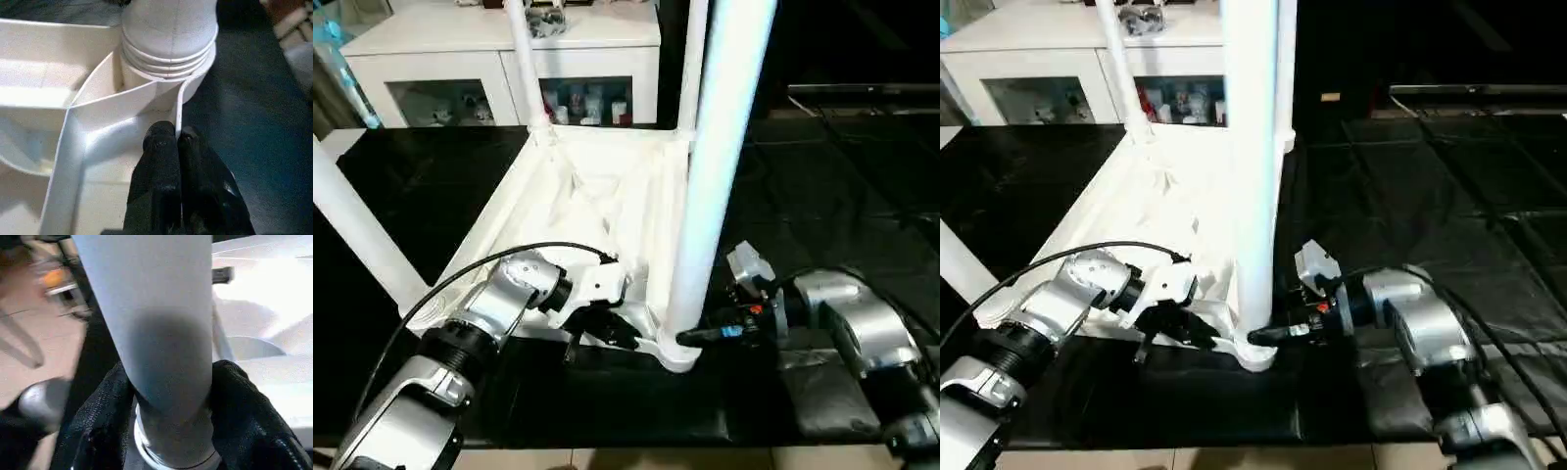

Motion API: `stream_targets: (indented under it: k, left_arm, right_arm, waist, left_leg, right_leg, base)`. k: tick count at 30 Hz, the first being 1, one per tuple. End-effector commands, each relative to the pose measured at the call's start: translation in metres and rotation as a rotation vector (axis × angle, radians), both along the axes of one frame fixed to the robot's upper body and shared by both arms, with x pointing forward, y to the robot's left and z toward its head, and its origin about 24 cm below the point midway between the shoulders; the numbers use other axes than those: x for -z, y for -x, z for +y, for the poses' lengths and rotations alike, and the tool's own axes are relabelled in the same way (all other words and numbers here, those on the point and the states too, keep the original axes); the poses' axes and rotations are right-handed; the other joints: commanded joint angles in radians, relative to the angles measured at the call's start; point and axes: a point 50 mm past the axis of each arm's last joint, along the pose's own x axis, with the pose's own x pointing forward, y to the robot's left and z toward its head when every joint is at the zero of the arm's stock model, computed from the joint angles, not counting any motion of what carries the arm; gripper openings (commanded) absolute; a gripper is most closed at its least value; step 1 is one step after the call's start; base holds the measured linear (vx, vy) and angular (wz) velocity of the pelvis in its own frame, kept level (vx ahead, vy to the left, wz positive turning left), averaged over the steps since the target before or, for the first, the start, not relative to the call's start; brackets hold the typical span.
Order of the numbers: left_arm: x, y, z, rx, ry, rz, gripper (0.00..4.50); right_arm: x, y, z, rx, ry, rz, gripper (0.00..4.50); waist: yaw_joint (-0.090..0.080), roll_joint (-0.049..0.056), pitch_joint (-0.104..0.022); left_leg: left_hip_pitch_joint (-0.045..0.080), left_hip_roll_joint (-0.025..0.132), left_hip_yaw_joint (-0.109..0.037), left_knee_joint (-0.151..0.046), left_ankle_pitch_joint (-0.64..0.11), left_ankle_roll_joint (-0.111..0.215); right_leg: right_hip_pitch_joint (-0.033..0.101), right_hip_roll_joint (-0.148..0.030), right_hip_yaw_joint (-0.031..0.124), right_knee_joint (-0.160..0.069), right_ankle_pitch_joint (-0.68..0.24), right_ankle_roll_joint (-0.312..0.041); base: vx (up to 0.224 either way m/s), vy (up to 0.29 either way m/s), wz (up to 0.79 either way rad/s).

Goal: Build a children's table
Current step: Rotate leg to tighten

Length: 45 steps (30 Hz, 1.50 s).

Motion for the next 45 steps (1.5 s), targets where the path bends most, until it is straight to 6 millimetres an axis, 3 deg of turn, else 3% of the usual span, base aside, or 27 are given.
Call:
stream_targets:
  k: [1,4,6,9,11,13,15,17,20,21,23,27,28,31,37,42,43,45]
  left_arm:
    - [-0.002,-0.003,-0.019,-0.027,0.039,-0.007,0.0]
    - [-0.004,-0.012,-0.031,-0.142,0.067,-0.02,0.0]
    - [-0.007,-0.019,-0.043,-0.244,0.099,-0.032,0.0]
    - [-0.012,-0.027,-0.058,-0.362,0.148,-0.035,0.0]
    - [-0.013,-0.029,-0.064,-0.405,0.163,-0.041,0.0]
    - [-0.016,-0.032,-0.071,-0.455,0.179,-0.047,0.0]
    - [-0.019,-0.035,-0.076,-0.488,0.197,-0.052,0.0]
    - [-0.021,-0.035,-0.079,-0.502,0.207,-0.052,0.0]
    - [-0.02,-0.035,-0.079,-0.5,0.191,-0.066,0.0]
    - [-0.018,-0.035,-0.075,-0.496,0.183,-0.063,0.0]
    - [-0.017,-0.034,-0.073,-0.495,0.181,-0.06,0.0]
    - [-0.016,-0.033,-0.065,-0.47,0.169,-0.058,0.0]
    - [-0.016,-0.033,-0.062,-0.458,0.165,-0.057,0.0]
    - [-0.013,-0.031,-0.054,-0.434,0.145,-0.044,0.0]
    - [-0.01,-0.027,-0.039,-0.333,0.109,-0.045,0.0]
    - [-0.009,-0.017,-0.029,-0.149,0.099,-0.055,0.0]
    - [-0.009,-0.017,-0.029,-0.149,0.099,-0.055,0.0]
    - [-0.008,-0.011,-0.025,-0.055,0.094,-0.046,0.0]
  right_arm:
    - [0.007,-0.002,0.017,0.075,0.017,-0.004,1.99]
    - [0.012,-0.008,0.032,0.226,0.028,-0.009,1.98]
    - [0.014,-0.016,0.045,0.361,0.045,-0.005,1.96]
    - [0.012,-0.026,0.059,0.515,0.065,-0.004,1.96]
    - [0.01,-0.03,0.065,0.556,0.066,-0.007,1.95]
    - [0.008,-0.034,0.071,0.612,0.071,-0.015,1.95]
    - [0.006,-0.036,0.075,0.638,0.076,-0.021,1.95]
    - [0.005,-0.036,0.078,0.648,0.075,-0.022,1.93]
    - [0.004,-0.035,0.079,0.651,0.055,-0.007,1.93]
    - [0.003,-0.034,0.077,0.648,0.052,-0.007,2.47]
    - [0.003,-0.034,0.076,0.652,0.055,-0.013,2.64]
    - [0.003,-0.033,0.068,0.619,0.035,-0.03,2.88]
    - [0.002,-0.032,0.065,0.601,0.023,-0.038,3.09]
    - [0.002,-0.029,0.054,0.549,0.024,-0.058,3.13]
    - [-0.001,-0.022,0.031,0.42,0.019,-0.089,3.59]
    - [-0.006,-0.013,0.008,0.232,0.029,-0.112,4.17]
    - [-0.006,-0.013,0.008,0.232,0.029,-0.112,4.17]
    - [-0.009,-0.009,-0.006,0.131,0.033,-0.092,4.17]
  waist:
    - [-0.007,-0.018,-0.055]
    - [-0.026,-0.016,-0.049]
    - [-0.049,-0.018,-0.046]
    - [-0.074,-0.015,-0.048]
    - [-0.081,-0.017,-0.052]
    - [-0.085,-0.015,-0.058]
    - [-0.088,-0.016,-0.064]
    - [-0.086,-0.017,-0.067]
    - [-0.08,-0.017,-0.071]
    - [-0.077,-0.016,-0.07]
    - [-0.075,-0.016,-0.068]
    - [-0.074,-0.012,-0.064]
    - [-0.073,-0.012,-0.064]
    - [-0.07,-0.01,-0.065]
    - [-0.056,-0.009,-0.064]
    - [-0.037,-0.01,-0.064]
    - [-0.035,-0.013,-0.065]
    - [-0.027,-0.011,-0.067]
  left_leg:
    - [-0.004,0.011,0.005,-0.068,-0.168,0.045]
    - [-0.006,0.004,0.002,-0.073,-0.201,0.027]
    - [-0.006,-0.003,-0.003,-0.073,-0.238,0.018]
    - [-0.007,-0.008,-0.007,-0.071,-0.251,0.02]
    - [-0.007,-0.009,-0.007,-0.07,-0.243,0.029]
    - [-0.008,-0.003,-0.007,-0.072,-0.212,0.037]
    - [-0.014,0.002,-0.007,-0.07,-0.156,0.059]
    - [-0.012,0.004,-0.004,-0.065,-0.113,0.078]
    - [-0.016,0.003,0.0,-0.061,-0.056,0.109]
    - [-0.016,0.003,0.0,-0.06,-0.045,0.117]
    - [-0.015,0.004,0.001,-0.061,-0.052,0.119]
    - [-0.011,0.006,0.001,-0.067,-0.11,0.094]
    - [-0.01,0.007,0.002,-0.067,-0.119,0.092]
    - [-0.011,0.008,0.001,-0.066,-0.117,0.094]
    - [-0.008,0.012,0.003,-0.065,-0.124,0.107]
    - [-0.005,0.018,0.004,-0.066,-0.134,0.101]
    - [-0.006,0.017,0.005,-0.065,-0.132,0.103]
    - [-0.006,0.018,0.005,-0.064,-0.12,0.107]
  right_leg:
    - [0.057,-0.047,0.04,-0.086,-0.38,-0.155]
    - [0.055,-0.043,0.035,-0.099,-0.476,-0.112]
    - [0.055,-0.044,0.026,-0.112,-0.56,-0.074]
    - [0.054,-0.041,0.02,-0.119,-0.582,-0.056]
    - [0.053,-0.04,0.019,-0.12,-0.549,-0.065]
    - [0.053,-0.041,0.026,-0.111,-0.462,-0.098]
    - [0.06,-0.04,0.031,-0.092,-0.313,-0.154]
    - [0.06,-0.041,0.035,-0.082,-0.222,-0.195]
    - [0.066,-0.044,0.038,-0.071,-0.132,-0.227]
    - [0.067,-0.044,0.038,-0.069,-0.108,-0.235]
    - [0.068,-0.044,0.038,-0.07,-0.113,-0.239]
    - [0.066,-0.046,0.039,-0.079,-0.194,-0.222]
    - [0.067,-0.045,0.039,-0.08,-0.196,-0.219]
    - [0.067,-0.045,0.04,-0.077,-0.168,-0.227]
    - [0.066,-0.047,0.042,-0.074,-0.149,-0.242]
    - [0.064,-0.047,0.042,-0.074,-0.171,-0.237]
    - [0.064,-0.047,0.042,-0.074,-0.17,-0.236]
    - [0.064,-0.048,0.042,-0.069,-0.151,-0.242]
  base:
    - [0.0,0.0,0.0]
    - [0.0,0.0,0.0]
    - [0.0,0.0,0.0]
    - [0.0,0.0,0.0]
    - [0.0,0.0,0.0]
    - [0.0,0.0,0.0]
    - [0.0,0.0,0.0]
    - [0.026,-0.003,0.02]
    - [0.034,-0.007,0.02]
    - [0.0,0.0,0.0]
    - [0.0,0.0,0.0]
    - [0.0,0.0,0.0]
    - [0.0,0.0,0.0]
    - [0.0,0.0,0.0]
    - [0.0,0.0,0.0]
    - [0.0,0.0,0.0]
    - [0.0,0.0,0.0]
    - [0.0,0.0,0.0]
